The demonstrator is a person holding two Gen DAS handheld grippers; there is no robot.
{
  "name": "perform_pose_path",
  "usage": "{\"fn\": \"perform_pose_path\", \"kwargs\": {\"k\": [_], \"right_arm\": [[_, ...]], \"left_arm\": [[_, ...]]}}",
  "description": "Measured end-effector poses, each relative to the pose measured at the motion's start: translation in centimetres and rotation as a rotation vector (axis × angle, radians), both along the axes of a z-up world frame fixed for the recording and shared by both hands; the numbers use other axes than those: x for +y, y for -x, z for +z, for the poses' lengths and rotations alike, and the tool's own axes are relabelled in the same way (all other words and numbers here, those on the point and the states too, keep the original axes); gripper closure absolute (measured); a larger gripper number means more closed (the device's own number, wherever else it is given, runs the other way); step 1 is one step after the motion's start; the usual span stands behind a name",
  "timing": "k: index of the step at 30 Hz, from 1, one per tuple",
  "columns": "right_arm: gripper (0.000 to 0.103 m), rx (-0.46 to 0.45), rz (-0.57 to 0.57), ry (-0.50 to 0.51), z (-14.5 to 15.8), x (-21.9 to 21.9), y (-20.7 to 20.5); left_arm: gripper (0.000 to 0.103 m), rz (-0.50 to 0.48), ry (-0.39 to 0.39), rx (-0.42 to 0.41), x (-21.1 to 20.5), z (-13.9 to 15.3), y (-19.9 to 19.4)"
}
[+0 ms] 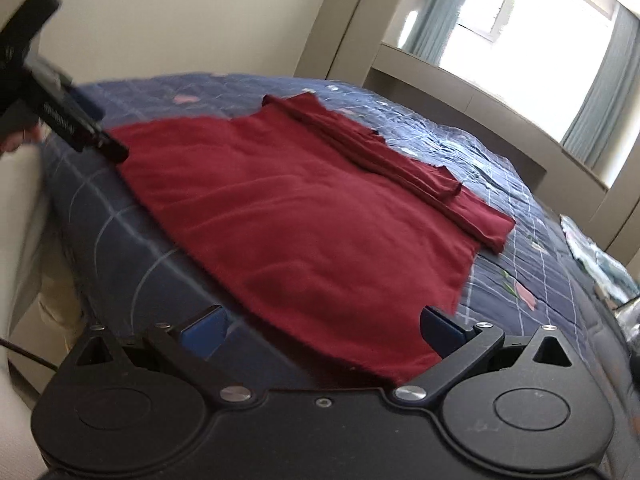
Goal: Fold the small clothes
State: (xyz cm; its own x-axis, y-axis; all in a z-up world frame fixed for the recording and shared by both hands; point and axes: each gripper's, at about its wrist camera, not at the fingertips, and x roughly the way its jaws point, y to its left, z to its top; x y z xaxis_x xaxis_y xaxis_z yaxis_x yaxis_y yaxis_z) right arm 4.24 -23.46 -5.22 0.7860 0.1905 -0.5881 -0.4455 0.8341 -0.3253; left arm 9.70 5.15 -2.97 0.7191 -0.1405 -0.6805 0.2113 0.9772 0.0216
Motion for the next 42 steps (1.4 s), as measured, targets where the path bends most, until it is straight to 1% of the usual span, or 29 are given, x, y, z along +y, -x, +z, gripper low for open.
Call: {"fn": "perform_pose_path", "kwargs": {"k": [1,3,4,6,7,8,9,10,11,12,13,14,17,20,22,26,28,29,30,31,32,33,35,37,41,42], "right_arm": [[0.002,-0.003,0.000,0.011,-0.2,0.3,0.1],[0.009,-0.006,0.004,0.027,-0.6,0.8,0.1],[0.011,-0.010,0.008,0.032,-0.8,0.9,0.1],[0.022,-0.041,0.019,0.038,-0.9,1.2,0.2],[0.024,-0.056,0.020,0.048,-1.0,1.4,0.2],[0.029,-0.065,0.019,0.053,-1.0,1.3,0.1],[0.040,-0.076,0.020,0.051,-1.0,1.4,0.1],[0.048,-0.083,0.023,0.047,-1.0,1.5,0.1],[0.067,-0.084,0.027,0.044,-0.9,1.6,0.0],[0.084,-0.080,0.036,0.036,-0.8,1.7,-0.1],[0.087,-0.074,0.044,0.020,-0.6,1.8,-0.2],[0.087,-0.071,0.049,0.001,-0.2,1.7,-0.3],[0.090,-0.062,0.054,-0.061,1.1,1.3,-0.7],[0.092,-0.052,0.048,-0.126,2.6,0.8,-1.4],[0.093,-0.048,0.045,-0.158,3.5,0.4,-1.8],[0.094,-0.061,0.050,-0.185,4.9,0.2,-1.9],[0.094,-0.067,0.052,-0.193,5.3,0.1,-2.0],[0.094,-0.069,0.052,-0.194,5.4,0.1,-1.9],[0.094,-0.072,0.053,-0.193,5.5,0.1,-1.8],[0.094,-0.073,0.054,-0.192,5.5,0.1,-1.8],[0.094,-0.072,0.054,-0.190,5.4,0.0,-1.7],[0.094,-0.070,0.056,-0.188,5.3,0.0,-1.6],[0.094,-0.062,0.057,-0.178,5.0,-0.1,-1.3],[0.094,-0.050,0.058,-0.160,4.3,0.0,-1.2],[0.094,-0.009,0.059,-0.110,2.3,0.3,-1.1],[0.091,0.001,0.056,-0.096,1.7,0.5,-1.1]], "left_arm": [[0.000,-0.016,0.003,0.002,-0.4,0.0,0.1],[0.000,-0.055,0.006,0.004,-1.2,0.0,0.4],[0.000,-0.070,0.004,0.003,-1.7,-0.1,0.5],[0.000,-0.110,-0.009,-0.003,-2.7,-0.2,0.7],[0.000,-0.129,-0.016,-0.006,-3.1,-0.3,0.8],[0.000,-0.148,-0.025,-0.011,-3.7,-0.4,0.9],[0.000,-0.171,-0.035,-0.018,-4.2,-0.5,1.0],[0.000,-0.193,-0.044,-0.024,-4.7,-0.5,1.1],[0.000,-0.215,-0.056,-0.033,-5.3,-0.6,1.2],[0.000,-0.232,-0.068,-0.040,-5.9,-0.6,1.3],[0.000,-0.247,-0.077,-0.045,-6.4,-0.7,1.4],[0.000,-0.266,-0.087,-0.055,-6.9,-0.8,1.4],[0.000,-0.299,-0.114,-0.080,-8.2,-1.0,1.5],[0.001,-0.299,-0.148,-0.109,-9.4,-1.1,1.2],[0.003,-0.294,-0.166,-0.138,-10.0,-1.0,1.0],[0.015,-0.249,-0.235,-0.167,-10.7,-1.2,0.2],[0.017,-0.224,-0.263,-0.171,-10.4,-1.4,-0.1],[0.020,-0.219,-0.267,-0.172,-10.1,-1.4,-0.1],[0.027,-0.212,-0.273,-0.172,-9.7,-1.4,-0.1],[0.031,-0.203,-0.289,-0.172,-9.5,-1.5,0.0],[0.038,-0.193,-0.314,-0.172,-9.2,-1.5,0.0],[0.042,-0.181,-0.342,-0.174,-8.7,-1.7,0.0],[0.044,-0.163,-0.382,-0.179,-7.6,-1.8,0.1],[0.044,-0.161,-0.392,-0.188,-6.5,-1.6,0.2],[0.053,-0.165,-0.408,-0.176,-5.3,-1.3,-0.1],[0.057,-0.173,-0.411,-0.174,-5.1,-1.3,-0.2]]}}
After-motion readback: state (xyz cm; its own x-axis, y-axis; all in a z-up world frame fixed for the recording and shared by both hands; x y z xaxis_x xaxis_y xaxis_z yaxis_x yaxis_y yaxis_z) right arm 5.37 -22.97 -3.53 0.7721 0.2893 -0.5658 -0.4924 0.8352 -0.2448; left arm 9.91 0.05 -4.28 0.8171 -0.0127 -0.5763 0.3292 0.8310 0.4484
